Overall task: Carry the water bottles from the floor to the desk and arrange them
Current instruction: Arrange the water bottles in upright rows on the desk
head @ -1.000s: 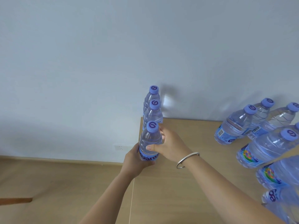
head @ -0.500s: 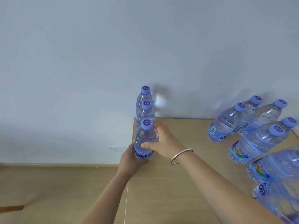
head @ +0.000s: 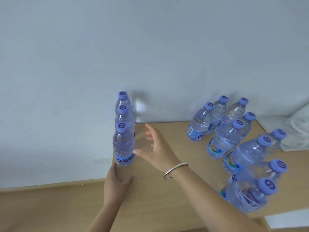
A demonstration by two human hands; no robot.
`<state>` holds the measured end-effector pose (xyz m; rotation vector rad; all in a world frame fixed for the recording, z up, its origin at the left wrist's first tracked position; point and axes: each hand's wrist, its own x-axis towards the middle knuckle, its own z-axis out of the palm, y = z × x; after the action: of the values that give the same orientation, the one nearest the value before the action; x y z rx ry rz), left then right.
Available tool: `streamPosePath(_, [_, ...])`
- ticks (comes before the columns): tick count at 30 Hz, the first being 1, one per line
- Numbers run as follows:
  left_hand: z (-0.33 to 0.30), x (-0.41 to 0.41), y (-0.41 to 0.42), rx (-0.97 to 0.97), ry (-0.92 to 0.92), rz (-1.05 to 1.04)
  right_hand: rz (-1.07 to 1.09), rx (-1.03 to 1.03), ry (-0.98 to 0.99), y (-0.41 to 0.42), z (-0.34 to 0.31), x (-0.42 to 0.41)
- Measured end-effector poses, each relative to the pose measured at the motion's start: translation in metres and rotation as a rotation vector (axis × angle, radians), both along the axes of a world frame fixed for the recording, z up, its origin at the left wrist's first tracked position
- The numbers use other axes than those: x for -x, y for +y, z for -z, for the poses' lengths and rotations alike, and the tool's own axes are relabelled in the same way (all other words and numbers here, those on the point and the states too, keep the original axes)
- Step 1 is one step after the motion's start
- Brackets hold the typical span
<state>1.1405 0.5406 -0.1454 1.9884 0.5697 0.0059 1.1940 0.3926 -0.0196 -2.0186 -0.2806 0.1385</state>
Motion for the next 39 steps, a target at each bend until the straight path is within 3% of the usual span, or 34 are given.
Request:
streamPosePath(5, [-0.003, 0.031, -0.055, 0.044, 0.051, 0.107, 0.096, 0.007, -0.069, -0.050, -0.027, 0.023])
streamPosePath(12, [-0.026, 0.061, -0.166, 0.043, 0.065, 0.619, 0.315, -0.050, -0.190, -0.146, -0.059, 0.071])
streamPosePath(16, [-0.035, 0.066, -0.204, 0.040, 0.090, 0.762, 0.461, -0.097, -0.161, -0.203, -0.054, 0.097])
streamPosePath(20, [-0.037, 0.069, -0.222, 0.005, 0.089, 0.767, 0.530, -0.047, -0.028, -0.237, -0.022, 0.120])
streamPosePath(23, [-0.038, 0.072, -0.230, -0.002, 0.082, 0.734, 0.468, -0.023, 0.045, -0.239, 0.008, 0.131])
streamPosePath(34, [-0.030, 0.089, -0.243, 0.018, 0.061, 0.594, 0.464, 0.044, -0.069, -0.236, 0.026, 0.125])
streamPosePath(39, [-0.037, 0.092, -0.242, 0.064, -0.014, 0.547, 0.493, -0.063, -0.085, -0.229, 0.007, 0.126])
